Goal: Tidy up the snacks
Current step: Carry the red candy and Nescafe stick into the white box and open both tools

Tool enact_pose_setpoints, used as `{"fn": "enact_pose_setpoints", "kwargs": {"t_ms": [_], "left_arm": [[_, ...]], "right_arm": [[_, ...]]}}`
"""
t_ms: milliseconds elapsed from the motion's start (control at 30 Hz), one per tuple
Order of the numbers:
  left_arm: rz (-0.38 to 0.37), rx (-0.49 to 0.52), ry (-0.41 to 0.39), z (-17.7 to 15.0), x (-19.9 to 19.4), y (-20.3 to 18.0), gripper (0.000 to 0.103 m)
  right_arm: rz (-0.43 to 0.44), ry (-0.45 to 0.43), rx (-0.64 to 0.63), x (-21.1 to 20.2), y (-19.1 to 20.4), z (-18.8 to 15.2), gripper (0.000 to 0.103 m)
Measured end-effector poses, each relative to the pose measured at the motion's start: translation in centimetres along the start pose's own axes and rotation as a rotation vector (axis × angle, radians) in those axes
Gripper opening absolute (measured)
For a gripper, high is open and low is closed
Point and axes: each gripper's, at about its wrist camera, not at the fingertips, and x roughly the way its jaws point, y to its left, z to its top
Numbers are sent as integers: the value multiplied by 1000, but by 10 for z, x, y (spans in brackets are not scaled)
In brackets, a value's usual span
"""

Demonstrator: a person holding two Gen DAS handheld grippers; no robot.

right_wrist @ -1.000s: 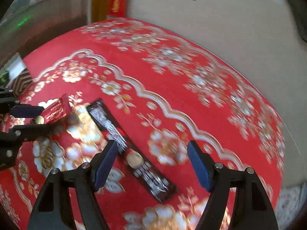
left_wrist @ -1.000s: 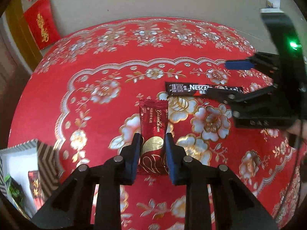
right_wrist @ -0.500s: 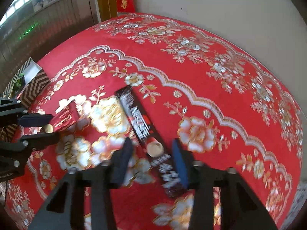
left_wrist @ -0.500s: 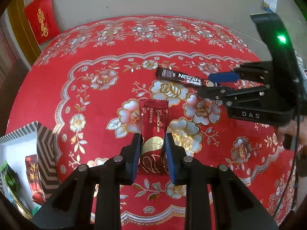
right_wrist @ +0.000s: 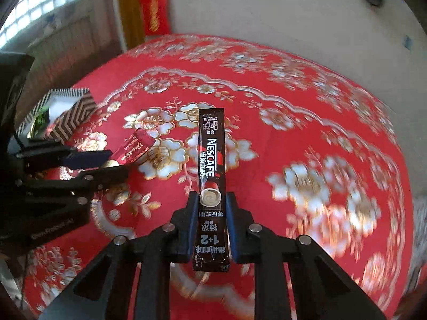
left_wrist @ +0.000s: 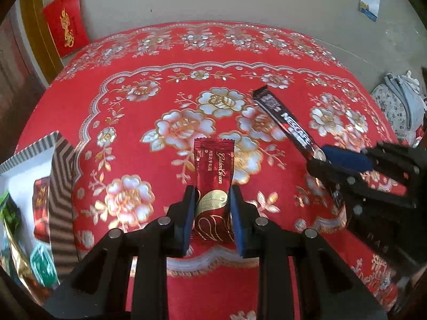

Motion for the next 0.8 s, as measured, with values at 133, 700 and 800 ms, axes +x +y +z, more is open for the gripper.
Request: {"fn": "enact_pose_setpoints", "kwargs": {"t_ms": [133, 700, 800], "left_arm": [[9, 5, -19, -12, -15, -10, 28], [88, -26, -123, -60, -82, 8, 28], [87, -43, -123, -67, -86, 15, 28]], "right_arm": [[3, -39, 94, -14, 5, -17, 19], [119, -122, 174, -51, 63, -48, 19], [135, -121, 162, -51, 76, -47, 19]]}}
